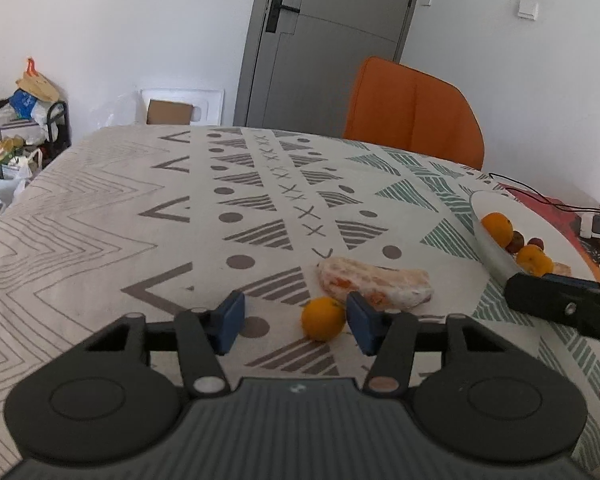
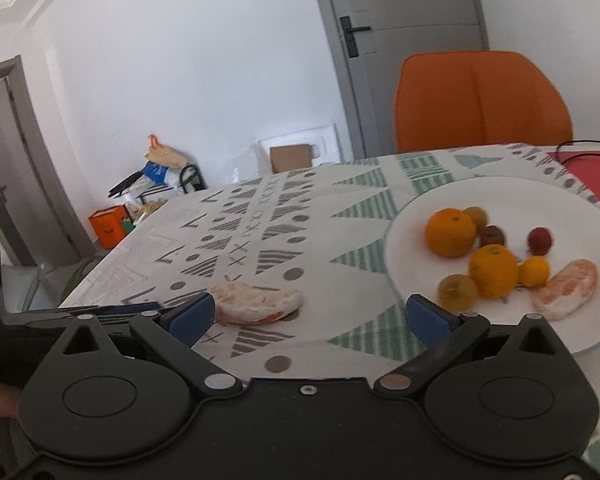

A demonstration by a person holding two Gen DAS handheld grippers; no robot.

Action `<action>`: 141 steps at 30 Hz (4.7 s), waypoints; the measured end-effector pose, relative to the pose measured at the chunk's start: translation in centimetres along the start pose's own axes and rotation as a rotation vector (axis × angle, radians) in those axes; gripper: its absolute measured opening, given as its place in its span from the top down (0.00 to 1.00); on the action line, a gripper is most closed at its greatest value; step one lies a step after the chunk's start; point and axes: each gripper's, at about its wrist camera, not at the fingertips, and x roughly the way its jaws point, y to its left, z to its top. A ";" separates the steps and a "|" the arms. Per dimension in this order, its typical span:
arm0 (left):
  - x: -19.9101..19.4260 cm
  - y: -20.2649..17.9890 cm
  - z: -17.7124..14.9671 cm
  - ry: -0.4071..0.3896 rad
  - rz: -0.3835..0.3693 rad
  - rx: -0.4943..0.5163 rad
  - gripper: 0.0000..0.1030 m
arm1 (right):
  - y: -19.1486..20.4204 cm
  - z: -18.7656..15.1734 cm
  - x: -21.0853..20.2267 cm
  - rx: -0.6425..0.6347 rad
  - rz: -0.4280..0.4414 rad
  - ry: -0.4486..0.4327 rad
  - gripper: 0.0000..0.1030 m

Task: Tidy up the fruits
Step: 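Grasp the small tangerine with the left gripper while the right gripper grasps the peeled pomelo piece, then carry the tangerine and pomelo piece over the white plate, then open both grippers to set the tangerine and pomelo piece on the plate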

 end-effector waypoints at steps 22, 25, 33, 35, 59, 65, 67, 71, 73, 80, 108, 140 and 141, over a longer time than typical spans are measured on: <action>-1.7 5.2 0.7 -0.047 0.028 -0.112 0.79 | 5.1 0.3 6.7 -0.086 0.061 0.158 0.14; -2.0 6.1 0.6 -0.049 0.034 -0.133 0.79 | 5.4 0.5 7.3 -0.091 0.052 0.157 0.13; -2.5 7.2 0.4 -0.065 0.043 -0.161 0.79 | 6.5 0.7 8.6 -0.180 -0.008 0.162 0.07; -2.4 7.4 0.4 -0.068 0.042 -0.166 0.79 | 6.6 0.7 8.7 -0.188 -0.022 0.161 0.06; -3.3 4.1 1.4 -0.097 -0.004 -0.109 0.79 | 5.1 2.4 4.1 -0.160 -0.053 0.032 0.19; -3.2 2.1 1.9 -0.101 -0.035 -0.080 0.79 | 3.8 2.6 2.5 -0.132 -0.075 0.003 0.19; -3.0 1.5 2.0 -0.098 -0.037 -0.068 0.79 | 3.3 2.7 1.9 -0.122 -0.081 -0.010 0.19; -2.9 0.0 2.3 -0.097 -0.048 -0.040 0.79 | 1.8 2.6 0.5 -0.095 -0.093 -0.036 0.19; -2.7 -0.8 2.4 -0.097 -0.055 -0.031 0.79 | 1.0 2.5 0.1 -0.084 -0.106 -0.040 0.19; -2.1 -3.4 2.6 -0.092 -0.082 0.002 0.79 | -1.7 2.2 -1.2 -0.041 -0.145 -0.056 0.19; 1.4 -13.0 3.5 -0.041 -0.187 0.175 0.79 | -11.1 0.0 -5.9 0.127 -0.227 -0.111 0.14; 1.4 -15.1 4.6 -0.053 -0.130 0.225 0.18 | -12.5 -0.4 -6.8 0.191 -0.182 -0.120 0.08; 1.2 -14.8 4.6 -0.052 -0.129 0.220 0.17 | -12.3 -0.4 -6.9 0.188 -0.184 -0.120 0.06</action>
